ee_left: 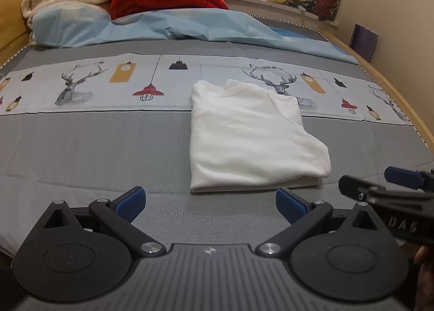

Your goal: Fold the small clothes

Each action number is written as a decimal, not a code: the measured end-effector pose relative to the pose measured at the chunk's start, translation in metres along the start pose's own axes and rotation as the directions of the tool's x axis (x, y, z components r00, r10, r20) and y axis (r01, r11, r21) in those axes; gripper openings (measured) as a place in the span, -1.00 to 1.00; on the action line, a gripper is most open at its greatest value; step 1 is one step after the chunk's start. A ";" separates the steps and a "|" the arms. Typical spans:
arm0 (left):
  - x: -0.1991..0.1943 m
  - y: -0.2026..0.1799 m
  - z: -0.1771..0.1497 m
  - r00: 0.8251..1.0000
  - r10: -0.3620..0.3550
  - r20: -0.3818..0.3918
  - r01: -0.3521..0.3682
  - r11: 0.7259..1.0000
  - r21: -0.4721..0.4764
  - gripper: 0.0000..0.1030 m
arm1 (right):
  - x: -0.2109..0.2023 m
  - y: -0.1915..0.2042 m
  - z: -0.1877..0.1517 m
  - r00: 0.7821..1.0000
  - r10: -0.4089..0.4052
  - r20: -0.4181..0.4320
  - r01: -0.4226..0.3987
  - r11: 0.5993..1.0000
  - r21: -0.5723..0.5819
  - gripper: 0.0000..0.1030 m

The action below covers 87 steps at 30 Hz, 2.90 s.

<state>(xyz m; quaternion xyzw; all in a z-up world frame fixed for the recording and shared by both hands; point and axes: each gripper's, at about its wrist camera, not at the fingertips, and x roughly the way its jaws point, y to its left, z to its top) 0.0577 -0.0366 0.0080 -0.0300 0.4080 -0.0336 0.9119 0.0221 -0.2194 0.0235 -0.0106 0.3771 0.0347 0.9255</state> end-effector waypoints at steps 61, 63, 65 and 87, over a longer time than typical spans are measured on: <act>0.007 -0.007 -0.002 1.000 -0.014 -0.018 0.014 1.000 0.008 0.98 | 0.012 -0.008 0.001 0.999 0.022 -0.047 -0.019 0.999 0.045 0.60; 0.007 -0.008 -0.002 1.000 -0.014 -0.019 0.015 1.000 0.008 0.98 | 0.012 -0.008 0.001 0.999 0.021 -0.049 -0.019 0.999 0.047 0.60; 0.006 -0.008 -0.002 1.000 -0.014 -0.019 0.014 1.000 0.007 0.98 | 0.013 -0.009 0.001 0.999 0.021 -0.050 -0.019 0.999 0.047 0.60; 0.007 -0.004 -0.004 1.000 -0.024 -0.015 0.024 1.000 0.018 0.98 | 0.015 -0.010 0.000 0.998 0.020 -0.055 -0.017 0.999 0.050 0.59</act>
